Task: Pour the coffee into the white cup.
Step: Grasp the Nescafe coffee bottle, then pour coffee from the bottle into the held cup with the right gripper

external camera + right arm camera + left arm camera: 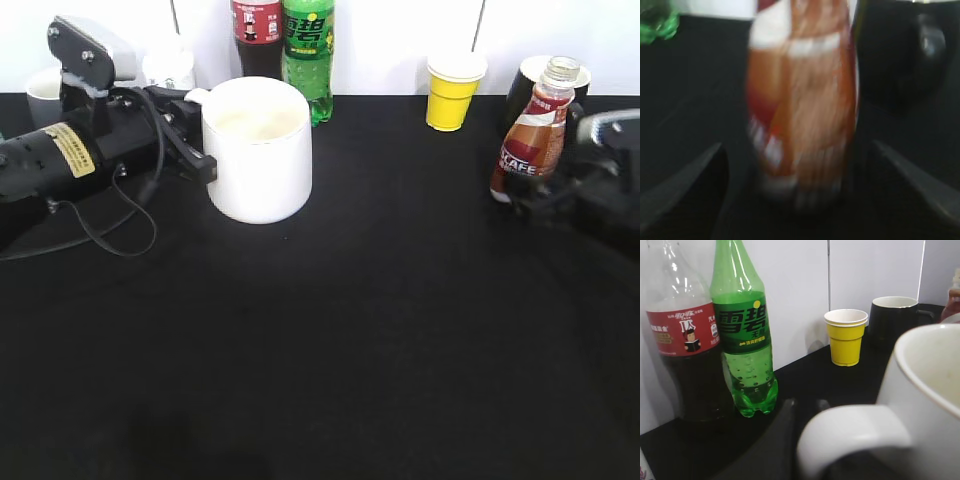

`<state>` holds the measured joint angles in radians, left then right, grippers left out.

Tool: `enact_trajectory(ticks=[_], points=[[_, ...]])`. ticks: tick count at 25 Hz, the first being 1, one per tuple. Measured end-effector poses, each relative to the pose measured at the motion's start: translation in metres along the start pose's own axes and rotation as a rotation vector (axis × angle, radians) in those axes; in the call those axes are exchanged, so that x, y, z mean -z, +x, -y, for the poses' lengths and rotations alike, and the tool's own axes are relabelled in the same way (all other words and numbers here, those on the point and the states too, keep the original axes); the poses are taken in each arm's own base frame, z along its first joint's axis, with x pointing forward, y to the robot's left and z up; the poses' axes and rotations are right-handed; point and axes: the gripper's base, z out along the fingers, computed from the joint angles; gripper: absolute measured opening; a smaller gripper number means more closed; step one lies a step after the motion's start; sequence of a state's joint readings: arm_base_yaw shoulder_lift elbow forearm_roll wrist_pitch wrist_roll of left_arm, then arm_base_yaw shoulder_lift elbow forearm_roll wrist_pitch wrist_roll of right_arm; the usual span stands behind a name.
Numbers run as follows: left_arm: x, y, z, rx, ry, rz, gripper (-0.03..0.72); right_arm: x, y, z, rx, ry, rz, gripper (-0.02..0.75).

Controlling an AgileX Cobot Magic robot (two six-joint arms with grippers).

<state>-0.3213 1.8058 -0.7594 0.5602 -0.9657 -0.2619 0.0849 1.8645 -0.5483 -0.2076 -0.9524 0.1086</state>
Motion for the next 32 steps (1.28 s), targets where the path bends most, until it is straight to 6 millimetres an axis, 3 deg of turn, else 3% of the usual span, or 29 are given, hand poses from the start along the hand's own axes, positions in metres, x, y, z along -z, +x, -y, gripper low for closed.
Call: enact_trajectory(ticks=[6, 9, 16, 18, 19, 22, 24, 28, 32], points=[[0.000, 0.000, 0.000, 0.000, -0.001, 0.000, 0.065, -0.054, 0.004, 0.007, 0.017, -0.019, 0.038, 0.648], [0.000, 0.000, 0.000, 0.001, -0.001, -0.001, 0.065, -0.058, 0.008, 0.007, 0.021, -0.028, 0.036, 0.524], [0.000, 0.000, 0.000, -0.002, 0.004, -0.002, 0.065, -0.057, 0.006, 0.007, 0.023, -0.028, 0.033, 0.517], [-0.001, 0.000, 0.003, -0.004, 0.014, -0.002, 0.065, -0.049, -0.011, -0.001, 0.108, -0.091, -0.009, 0.517], [-0.003, 0.000, 0.010, -0.005, 0.034, -0.001, 0.065, -0.041, -0.031, -0.007, 0.158, -0.115, 0.000, 0.517], [-0.012, -0.002, 0.043, -0.012, 0.133, 0.004, 0.064, -0.009, -0.087, -0.038, 0.312, -0.197, 0.081, 0.517], [-0.016, -0.004, 0.064, -0.008, 0.185, 0.010, 0.064, 0.015, -0.114, -0.057, 0.407, -0.238, 0.130, 0.517], [-0.029, -0.019, 0.085, -0.017, 0.236, 0.054, 0.064, 0.050, -0.144, -0.072, 0.646, -0.304, 0.223, 0.517], [-0.048, -0.042, 0.087, -0.013, 0.221, 0.075, 0.064, 0.060, -0.153, -0.072, 0.814, -0.277, 0.282, 0.517]])
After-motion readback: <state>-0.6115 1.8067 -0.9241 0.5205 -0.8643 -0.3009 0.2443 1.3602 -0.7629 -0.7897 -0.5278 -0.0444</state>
